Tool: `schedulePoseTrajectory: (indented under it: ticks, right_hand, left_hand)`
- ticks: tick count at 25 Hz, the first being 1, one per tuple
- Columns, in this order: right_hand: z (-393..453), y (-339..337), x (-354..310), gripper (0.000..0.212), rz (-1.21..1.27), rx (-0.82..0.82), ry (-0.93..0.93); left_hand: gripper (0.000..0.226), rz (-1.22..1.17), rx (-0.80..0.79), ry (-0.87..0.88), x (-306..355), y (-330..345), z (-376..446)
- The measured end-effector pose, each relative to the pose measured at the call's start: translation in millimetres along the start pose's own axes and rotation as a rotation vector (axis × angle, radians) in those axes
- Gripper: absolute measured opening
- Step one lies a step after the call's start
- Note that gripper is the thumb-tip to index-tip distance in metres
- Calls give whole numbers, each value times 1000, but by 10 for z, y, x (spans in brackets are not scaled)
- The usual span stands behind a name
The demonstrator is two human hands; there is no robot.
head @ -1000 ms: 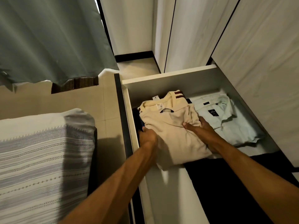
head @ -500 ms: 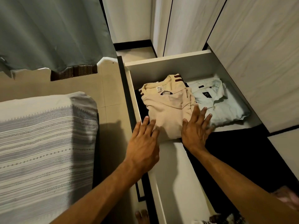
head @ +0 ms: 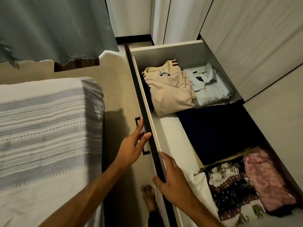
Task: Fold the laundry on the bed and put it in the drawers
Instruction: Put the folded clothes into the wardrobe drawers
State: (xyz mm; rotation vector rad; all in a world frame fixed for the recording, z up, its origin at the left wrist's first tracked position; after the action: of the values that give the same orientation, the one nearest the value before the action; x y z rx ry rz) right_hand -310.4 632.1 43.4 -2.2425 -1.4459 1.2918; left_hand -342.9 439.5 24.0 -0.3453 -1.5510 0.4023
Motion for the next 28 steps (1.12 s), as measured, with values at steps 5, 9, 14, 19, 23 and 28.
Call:
schedulePoseTrajectory:
  ticks: [5, 9, 14, 19, 23, 28]
  right_hand:
    - [-128, 86, 80, 104, -471, 391, 2]
    - [-170, -46, 69, 120, -607, 598, 106]
    - [-81, -414, 461, 122, -596, 682, 124]
    - [-12, -1087, 867, 120, -679, 741, 174]
    - [33, -1594, 1129, 106, -889, 745, 92]
    - [193, -1824, 1916, 98, -1368, 415, 242]
  left_hand:
    - [76, 202, -314, 97, 148, 66, -396]
    - [83, 206, -373, 86, 187, 134, -263]
    - [85, 226, -373, 154, 276, 481, 30]
    - [87, 221, -397, 272, 431, 1090, 553]
    - [94, 275, -481, 374, 669, 1647, 1113]
    - [101, 481, -688, 475, 967, 2453, 1734]
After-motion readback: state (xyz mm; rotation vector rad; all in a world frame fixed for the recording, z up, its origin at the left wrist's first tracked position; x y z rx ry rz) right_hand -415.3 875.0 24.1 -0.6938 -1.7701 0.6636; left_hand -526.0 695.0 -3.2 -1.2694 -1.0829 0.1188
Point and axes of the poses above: each hand's wrist, its own z-axis towards the middle knuckle, its own y-axis out of the palm, x = y × z, the point moved 4 cm from there along z, towards the middle knuckle, and after that the axes turned 14 degrees about y, right-handed, at the moved point
